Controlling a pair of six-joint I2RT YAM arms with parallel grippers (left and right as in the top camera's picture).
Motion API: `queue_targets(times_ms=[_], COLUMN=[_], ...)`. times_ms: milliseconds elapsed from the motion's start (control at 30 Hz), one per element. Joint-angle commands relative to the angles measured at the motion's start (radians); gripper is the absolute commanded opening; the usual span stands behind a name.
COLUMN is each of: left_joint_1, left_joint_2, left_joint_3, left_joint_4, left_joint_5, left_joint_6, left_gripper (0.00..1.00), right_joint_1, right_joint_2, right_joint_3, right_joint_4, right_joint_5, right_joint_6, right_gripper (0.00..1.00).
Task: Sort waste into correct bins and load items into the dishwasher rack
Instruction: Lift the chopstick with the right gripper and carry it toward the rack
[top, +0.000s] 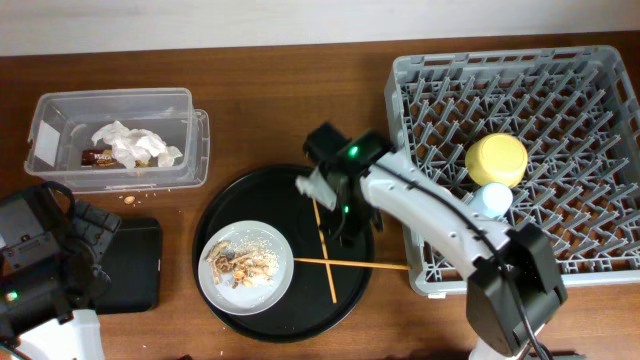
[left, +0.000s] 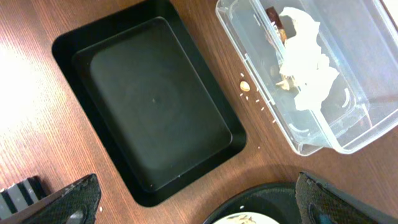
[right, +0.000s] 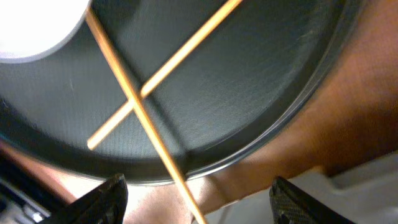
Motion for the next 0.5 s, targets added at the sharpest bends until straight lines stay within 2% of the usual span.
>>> queue_targets(times_ms=[0,67,100,133,167,267,467], left_joint_1=[0.006,0.006,0.006,0.006,0.005,0.005,0.006], left_joint_2=[-0.005,-0.005,-0.005,-0.005,-0.005,-0.005,-0.005], left_joint_3=[0.002,0.002,0.002,0.002,0.002,0.002,0.002], left_joint_4=[0.000,0.000,0.000,0.000,0.000,0.000,0.000], left_joint_5=[-0.001,-0.001,-0.001,-0.001,-0.001,-0.001,-0.001], left_joint_6=[-0.002,-0.002,-0.002,-0.002,-0.002,-0.002,-0.002], left_gripper=[0.99,0.99,0.99,0.99,0.99,0.99,0.99], right_joint_1=[0.048,0.080,0.093,0.106,0.113,0.117,0.117], right_joint_2=[-0.002,-0.002,-0.002,-0.002,-0.002,-0.002,-0.002], right_joint_3=[-0.124,-0.138,-0.138,-0.138,-0.144,-0.192,-0.289], right_joint_4=[0.052,0.056,0.056,0.063,0.075,0.127,0.214], right_joint_5=[0.090,0.085,0.078,0.045,0.011,0.009,0.008], right_joint_6=[-0.068,-0.068,-0.069,-0.081,-0.112,-0.140,-0.139], right_gripper=[0.73,0.70,0.72,0.84,0.87,0.87,0.77])
